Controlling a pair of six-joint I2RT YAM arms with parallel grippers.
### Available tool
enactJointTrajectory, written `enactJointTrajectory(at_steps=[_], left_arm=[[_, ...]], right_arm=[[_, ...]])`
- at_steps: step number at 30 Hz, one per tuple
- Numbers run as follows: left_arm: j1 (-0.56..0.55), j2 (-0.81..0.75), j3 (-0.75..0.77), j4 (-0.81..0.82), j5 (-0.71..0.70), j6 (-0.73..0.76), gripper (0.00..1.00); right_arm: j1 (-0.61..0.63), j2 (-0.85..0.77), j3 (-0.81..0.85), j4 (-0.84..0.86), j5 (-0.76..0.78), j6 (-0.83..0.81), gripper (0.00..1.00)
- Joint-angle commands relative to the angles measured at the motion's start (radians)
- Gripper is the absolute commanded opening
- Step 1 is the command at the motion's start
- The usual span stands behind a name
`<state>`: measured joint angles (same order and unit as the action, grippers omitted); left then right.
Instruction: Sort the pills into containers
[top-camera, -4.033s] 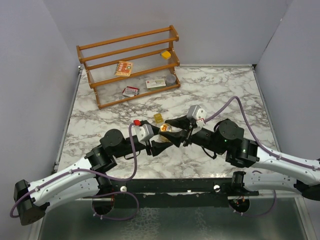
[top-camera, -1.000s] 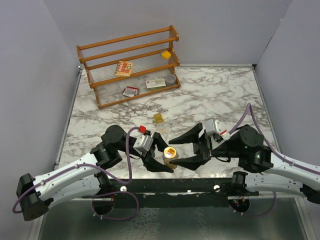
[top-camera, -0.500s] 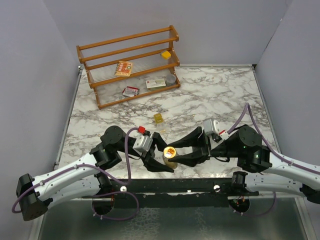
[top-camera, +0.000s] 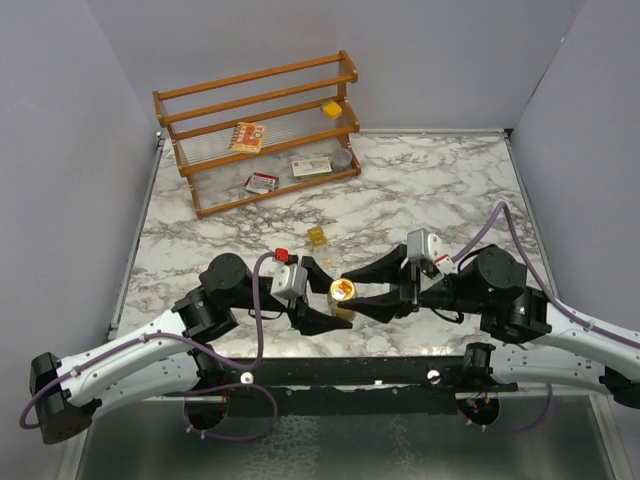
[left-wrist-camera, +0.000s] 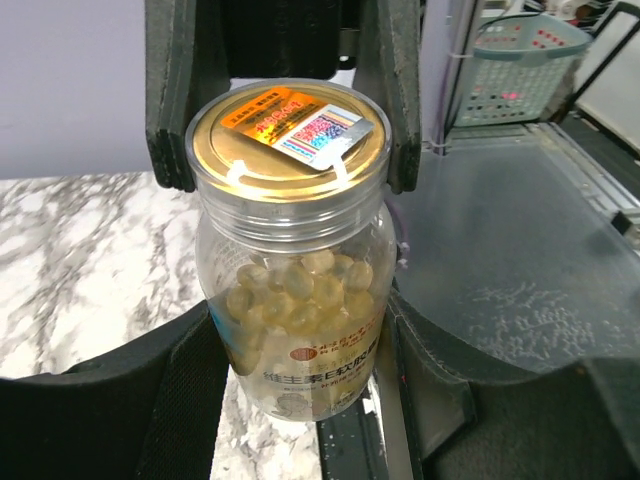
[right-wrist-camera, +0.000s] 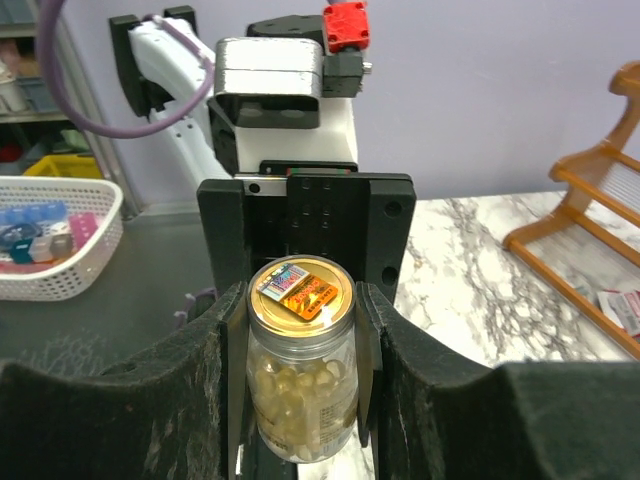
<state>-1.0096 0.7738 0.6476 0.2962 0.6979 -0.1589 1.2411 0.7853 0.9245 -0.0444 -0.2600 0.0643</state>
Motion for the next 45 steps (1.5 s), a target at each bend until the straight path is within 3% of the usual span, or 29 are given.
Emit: enactJointTrajectory(at_steps=[1,14,31,38,45], left_arm=[[0.014,-0.018,0.060,-0.056,-0.247,0.036,0.00],[0.014,-0.028,0.084,-0.029,-0.451,0.039,0.00],[0.012,0.069,0.134,0.028,-0.783,0.073,0.00],[0.013,0.056,0.117,0.032,-0.803,0.091,0.00],[0.013,0.017,0.093,0.008,-0.813,0.093,0.00]], right_arm=[[0.012,-0.004,0.044,-0.138,-0.005,-0.008,0.01],[0.013,0.032,0.027,-0.151,0.128,-0.034,0.01],[0.013,0.192,0.031,-0.125,0.377,-0.058,0.01],[0.013,0.211,0.036,-0.106,0.390,-0.073,0.01],[0.014,0.180,0.038,-0.116,0.397,-0.077,0.39]])
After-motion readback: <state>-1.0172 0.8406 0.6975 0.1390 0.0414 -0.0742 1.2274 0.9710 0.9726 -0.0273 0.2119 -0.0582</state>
